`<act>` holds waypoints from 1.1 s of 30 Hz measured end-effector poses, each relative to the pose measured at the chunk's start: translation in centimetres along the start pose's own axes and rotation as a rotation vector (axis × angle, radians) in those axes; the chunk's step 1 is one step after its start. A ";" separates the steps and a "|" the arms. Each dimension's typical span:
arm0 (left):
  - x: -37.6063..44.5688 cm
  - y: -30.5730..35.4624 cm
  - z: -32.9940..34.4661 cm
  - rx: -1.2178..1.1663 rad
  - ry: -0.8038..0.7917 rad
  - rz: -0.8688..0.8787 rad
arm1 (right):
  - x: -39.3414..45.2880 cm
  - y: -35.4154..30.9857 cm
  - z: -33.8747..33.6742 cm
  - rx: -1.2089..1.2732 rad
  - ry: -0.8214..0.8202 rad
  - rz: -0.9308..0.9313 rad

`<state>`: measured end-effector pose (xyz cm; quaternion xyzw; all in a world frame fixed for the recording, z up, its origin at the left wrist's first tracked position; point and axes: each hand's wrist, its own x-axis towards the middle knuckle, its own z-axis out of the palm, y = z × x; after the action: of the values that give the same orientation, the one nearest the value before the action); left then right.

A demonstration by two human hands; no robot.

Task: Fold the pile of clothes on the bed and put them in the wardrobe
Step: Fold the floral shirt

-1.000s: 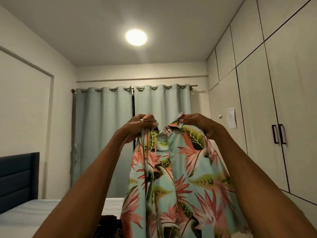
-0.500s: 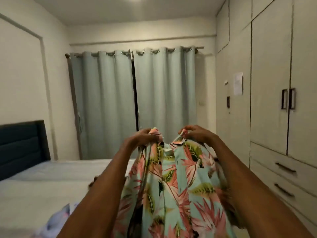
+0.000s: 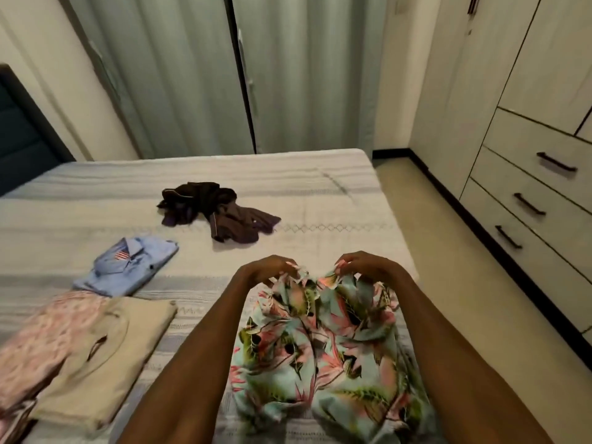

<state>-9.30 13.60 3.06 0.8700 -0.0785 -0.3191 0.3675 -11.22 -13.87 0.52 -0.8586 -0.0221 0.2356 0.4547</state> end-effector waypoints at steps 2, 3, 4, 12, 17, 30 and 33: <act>1.4 -1.3 0.2 -0.171 0.010 0.009 | 0.6 1.4 0.4 0.120 -0.005 0.038; 2.0 -1.9 0.4 -0.200 0.033 0.022 | 1.0 2.0 0.7 0.156 0.016 0.052; 2.9 -2.7 0.7 -0.193 0.059 0.026 | 1.7 2.7 1.1 0.179 0.042 0.070; 9.1 -8.6 3.3 -0.020 0.273 0.077 | 6.2 7.5 3.6 -0.277 0.251 0.082; 10.5 -7.7 3.0 0.153 0.362 0.136 | 7.6 6.2 4.0 -0.446 0.280 -0.052; 10.7 -6.0 2.9 0.365 0.214 0.161 | 6.5 7.5 5.6 -0.386 0.413 -0.169; 9.7 -5.4 3.8 0.164 0.207 0.154 | 5.2 7.1 5.9 -0.383 0.458 -0.287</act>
<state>-4.51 11.62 -7.49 0.9167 -0.1327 -0.1912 0.3247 -10.34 -12.15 -9.93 -0.9473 -0.0838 -0.0382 0.3068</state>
